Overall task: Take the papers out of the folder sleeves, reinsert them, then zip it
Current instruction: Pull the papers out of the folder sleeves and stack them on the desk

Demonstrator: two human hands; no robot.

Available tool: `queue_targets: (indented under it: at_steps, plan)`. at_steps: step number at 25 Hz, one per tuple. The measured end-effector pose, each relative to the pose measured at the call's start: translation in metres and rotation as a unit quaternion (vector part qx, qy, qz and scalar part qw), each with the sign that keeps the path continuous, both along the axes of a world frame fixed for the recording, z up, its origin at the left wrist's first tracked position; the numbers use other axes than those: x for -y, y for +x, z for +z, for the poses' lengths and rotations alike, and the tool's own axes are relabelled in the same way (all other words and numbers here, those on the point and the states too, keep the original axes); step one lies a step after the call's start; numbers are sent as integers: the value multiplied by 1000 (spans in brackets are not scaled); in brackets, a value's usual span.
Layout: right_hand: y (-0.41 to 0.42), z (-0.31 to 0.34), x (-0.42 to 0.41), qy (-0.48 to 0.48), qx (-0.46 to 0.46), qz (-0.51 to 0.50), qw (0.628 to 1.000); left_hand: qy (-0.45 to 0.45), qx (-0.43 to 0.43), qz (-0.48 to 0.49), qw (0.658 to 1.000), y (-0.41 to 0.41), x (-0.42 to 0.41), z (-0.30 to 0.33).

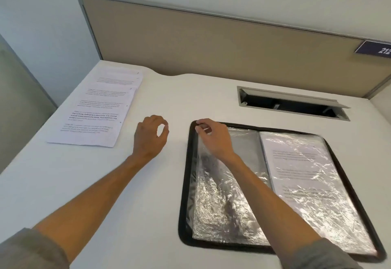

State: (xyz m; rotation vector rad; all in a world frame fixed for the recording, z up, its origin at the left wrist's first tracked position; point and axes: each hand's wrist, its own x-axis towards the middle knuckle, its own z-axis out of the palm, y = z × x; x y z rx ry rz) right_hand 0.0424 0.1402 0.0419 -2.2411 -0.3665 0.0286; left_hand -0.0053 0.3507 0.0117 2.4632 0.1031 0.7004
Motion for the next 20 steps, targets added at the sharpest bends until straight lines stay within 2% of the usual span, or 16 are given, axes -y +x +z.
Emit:
queue_targets:
  at_steps: [4,7,10,13,15,17,20]
  plan:
    - [-24,-1,86,-15,3,-52,999,-37,-29,-75,996,-19,91,-9]
    - [-46,-3,149,-76,-31,-97,992,-47,-54,-121,990,-29,154,-12]
    - [-64,-11,209,-159,-80,-175,968,6,-102,-166,981,-34,200,-19]
    - [-80,-17,256,-221,-148,-266,926,69,-163,-183,967,-37,231,-25]
    - [-87,-21,276,-223,-196,-282,912,93,-175,-180,963,-40,246,-27]
    - [-90,-27,288,-223,-215,-263,914,121,-200,-167,958,-40,256,-26]
    - [-91,-30,291,-140,-148,-255,945,136,-240,-139,951,-44,273,-20]
